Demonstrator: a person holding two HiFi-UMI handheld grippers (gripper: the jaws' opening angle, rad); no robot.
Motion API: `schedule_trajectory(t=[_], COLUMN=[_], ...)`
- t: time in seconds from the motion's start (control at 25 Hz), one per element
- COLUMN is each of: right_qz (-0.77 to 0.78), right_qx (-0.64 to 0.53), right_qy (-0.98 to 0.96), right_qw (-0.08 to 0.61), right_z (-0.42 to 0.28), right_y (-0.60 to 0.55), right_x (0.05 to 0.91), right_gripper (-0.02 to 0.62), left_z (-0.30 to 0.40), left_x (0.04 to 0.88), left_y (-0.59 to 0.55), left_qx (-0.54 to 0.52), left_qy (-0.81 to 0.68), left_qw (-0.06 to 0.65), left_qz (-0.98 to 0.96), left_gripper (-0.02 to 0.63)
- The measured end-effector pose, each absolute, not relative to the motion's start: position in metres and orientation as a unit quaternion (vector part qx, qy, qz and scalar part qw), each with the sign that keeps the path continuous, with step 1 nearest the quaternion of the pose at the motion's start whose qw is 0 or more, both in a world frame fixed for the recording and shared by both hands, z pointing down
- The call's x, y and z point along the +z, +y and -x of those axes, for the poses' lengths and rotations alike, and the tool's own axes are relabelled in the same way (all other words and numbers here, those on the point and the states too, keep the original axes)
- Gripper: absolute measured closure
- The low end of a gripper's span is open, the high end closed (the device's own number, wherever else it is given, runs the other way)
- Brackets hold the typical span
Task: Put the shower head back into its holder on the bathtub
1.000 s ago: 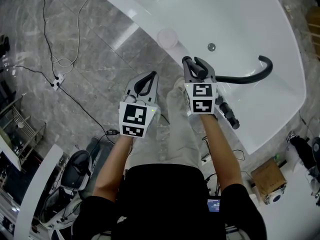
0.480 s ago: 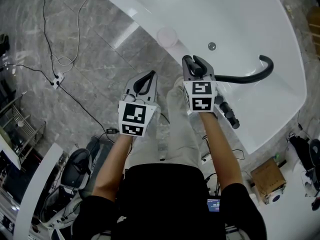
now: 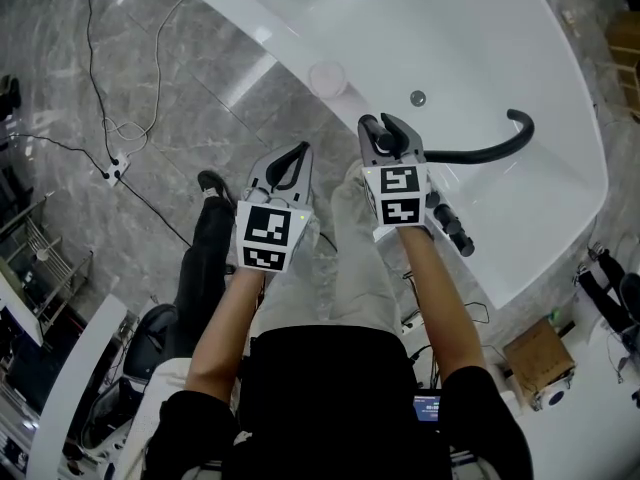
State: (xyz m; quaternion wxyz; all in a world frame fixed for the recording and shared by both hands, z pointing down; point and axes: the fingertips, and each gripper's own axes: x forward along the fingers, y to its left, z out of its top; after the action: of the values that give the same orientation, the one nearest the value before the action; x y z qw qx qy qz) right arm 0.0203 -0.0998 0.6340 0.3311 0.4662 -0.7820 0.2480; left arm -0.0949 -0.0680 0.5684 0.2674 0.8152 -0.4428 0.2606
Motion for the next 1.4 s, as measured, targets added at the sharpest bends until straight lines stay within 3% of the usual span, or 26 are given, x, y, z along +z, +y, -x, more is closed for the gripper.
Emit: schedule_trajectory(t=[0.48, 1.0, 1.4], right_qz=[-0.473, -0.502, -0.545], right_qx=[0.227, 0.179, 0.123], right_qy=[-0.790, -0.808, -0.810], right_qw=[0.319, 0.252, 0.177], right_z=[-0.018, -0.017, -0.021], right_y=[-0.091, -0.077, -0.068], right_x=[0.571, 0.423, 0.297], right_gripper=[0.443, 0.537, 0.569], left_z=[0.100, 0.109, 0.109], left_x=[0.519, 0.402, 0.294], left_y=[-0.084, -0.077, -0.065], left_qx=[0.244, 0.216, 0.162], left_qy=[-0.445, -0.451, -0.454], left_qw=[0.237, 0.184, 0.133], left_qz=[-0.828, -0.846, -0.866], left_gripper=[0.592, 0.592, 0.592])
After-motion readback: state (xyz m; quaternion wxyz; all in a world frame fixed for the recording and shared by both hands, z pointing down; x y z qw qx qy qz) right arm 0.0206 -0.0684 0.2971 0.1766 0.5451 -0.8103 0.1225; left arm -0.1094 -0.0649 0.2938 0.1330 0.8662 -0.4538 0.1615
